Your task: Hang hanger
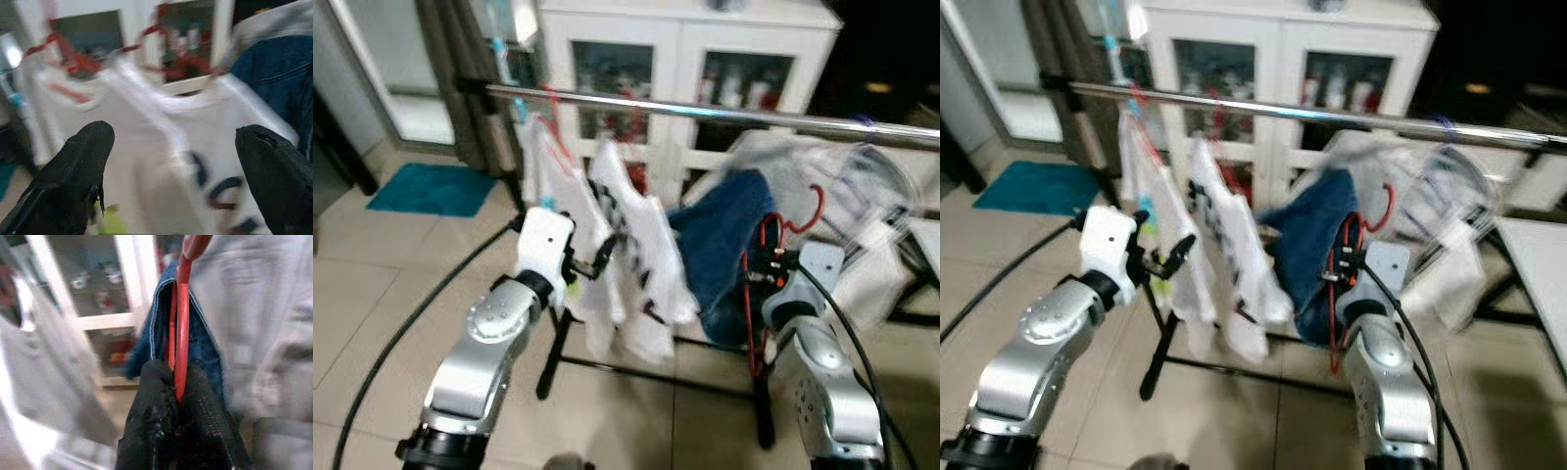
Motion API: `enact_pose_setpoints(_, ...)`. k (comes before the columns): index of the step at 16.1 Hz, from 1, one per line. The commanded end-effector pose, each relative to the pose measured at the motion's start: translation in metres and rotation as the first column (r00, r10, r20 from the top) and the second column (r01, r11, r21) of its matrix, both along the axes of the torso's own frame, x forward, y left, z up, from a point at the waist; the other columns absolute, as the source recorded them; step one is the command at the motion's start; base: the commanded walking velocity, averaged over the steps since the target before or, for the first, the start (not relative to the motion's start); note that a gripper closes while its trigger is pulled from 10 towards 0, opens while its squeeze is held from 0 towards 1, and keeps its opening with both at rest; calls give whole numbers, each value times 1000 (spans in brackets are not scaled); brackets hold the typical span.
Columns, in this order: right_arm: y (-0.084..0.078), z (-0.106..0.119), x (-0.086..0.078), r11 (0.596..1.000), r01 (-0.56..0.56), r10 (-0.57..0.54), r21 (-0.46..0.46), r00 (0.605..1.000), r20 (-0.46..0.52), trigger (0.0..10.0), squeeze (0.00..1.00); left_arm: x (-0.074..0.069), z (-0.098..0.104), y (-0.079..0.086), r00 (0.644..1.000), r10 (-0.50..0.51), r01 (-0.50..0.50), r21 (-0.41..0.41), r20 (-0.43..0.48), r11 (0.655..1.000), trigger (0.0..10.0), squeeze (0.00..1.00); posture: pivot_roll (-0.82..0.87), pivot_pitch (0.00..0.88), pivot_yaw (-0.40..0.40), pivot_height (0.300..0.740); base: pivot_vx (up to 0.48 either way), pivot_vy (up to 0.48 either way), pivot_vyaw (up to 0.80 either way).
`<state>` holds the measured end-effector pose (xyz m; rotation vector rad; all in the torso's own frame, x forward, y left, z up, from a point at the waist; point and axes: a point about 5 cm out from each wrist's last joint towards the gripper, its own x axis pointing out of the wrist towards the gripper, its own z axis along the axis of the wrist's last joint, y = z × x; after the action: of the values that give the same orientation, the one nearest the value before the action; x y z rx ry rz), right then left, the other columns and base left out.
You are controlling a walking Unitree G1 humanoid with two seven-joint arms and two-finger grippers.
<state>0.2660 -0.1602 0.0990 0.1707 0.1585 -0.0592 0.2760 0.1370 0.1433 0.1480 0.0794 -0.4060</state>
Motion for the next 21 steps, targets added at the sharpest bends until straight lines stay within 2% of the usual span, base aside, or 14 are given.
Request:
enact_pose_setpoints(1,2,11,3,1000,-16,17,-17,999,52,10000,0,1,2,1,1000,5,-5,2,6,1000,10000,0,75,38,6,740,334,0,0)
enact_pose_setpoints(11,-5,14,4,999,-17,19,-33,998,65,10000,0,-1,2,-5,1000,-13,13,2,19,1000,10000,0,72,30,-10,740,330,0,0)
enact_pose_setpoints(15,-17,15,2,999,-8,12,-41,996,85,10000,0,-6,-2,-4,1000,-17,17,10,10,1000,10000,0,71,20,-14,740,0,0,0)
enact_pose_setpoints(21,-15,14,1,999,-27,30,-38,996,82,10000,0,-6,-3,-3,1000,14,-14,-16,-5,1000,10000,0,70,10,-26,740,-45,0,0)
